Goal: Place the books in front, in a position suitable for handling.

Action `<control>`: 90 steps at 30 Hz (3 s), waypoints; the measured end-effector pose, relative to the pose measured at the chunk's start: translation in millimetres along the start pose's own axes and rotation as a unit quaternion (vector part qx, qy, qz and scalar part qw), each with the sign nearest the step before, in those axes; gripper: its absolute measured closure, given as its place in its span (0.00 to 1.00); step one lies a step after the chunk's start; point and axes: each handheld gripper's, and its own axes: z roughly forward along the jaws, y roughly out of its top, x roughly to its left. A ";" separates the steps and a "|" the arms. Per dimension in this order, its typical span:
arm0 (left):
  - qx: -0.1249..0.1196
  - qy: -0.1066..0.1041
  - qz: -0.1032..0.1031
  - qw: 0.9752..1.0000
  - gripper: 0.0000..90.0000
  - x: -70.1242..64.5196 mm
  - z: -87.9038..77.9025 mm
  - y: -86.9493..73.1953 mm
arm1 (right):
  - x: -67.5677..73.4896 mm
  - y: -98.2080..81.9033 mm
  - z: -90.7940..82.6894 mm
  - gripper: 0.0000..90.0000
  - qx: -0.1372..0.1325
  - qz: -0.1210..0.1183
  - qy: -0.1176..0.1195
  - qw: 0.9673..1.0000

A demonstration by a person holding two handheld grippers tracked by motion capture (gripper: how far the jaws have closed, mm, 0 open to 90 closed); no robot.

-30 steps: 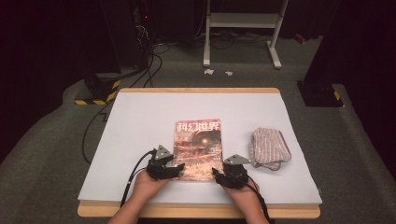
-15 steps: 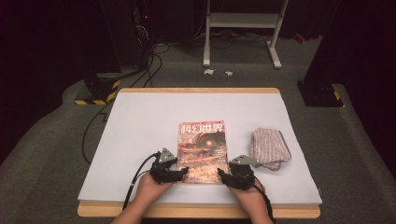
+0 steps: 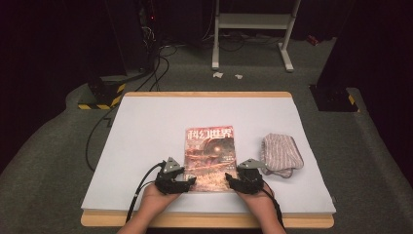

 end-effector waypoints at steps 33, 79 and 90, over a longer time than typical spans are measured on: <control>-0.043 0.072 -0.012 0.996 0.27 60.9 -60.9 -26.5 | -36.2 26.0 -31.9 0.21 -0.079 -0.036 -0.060 0.994; -0.025 0.073 -0.007 0.997 0.23 61.3 -61.7 -31.4 | -127.1 -5.6 -34.6 0.32 0.026 0.088 -0.133 0.987; -0.025 0.064 -0.004 0.998 0.23 60.3 -59.0 -29.6 | -120.7 -4.8 -34.2 0.58 0.022 0.071 -0.117 0.990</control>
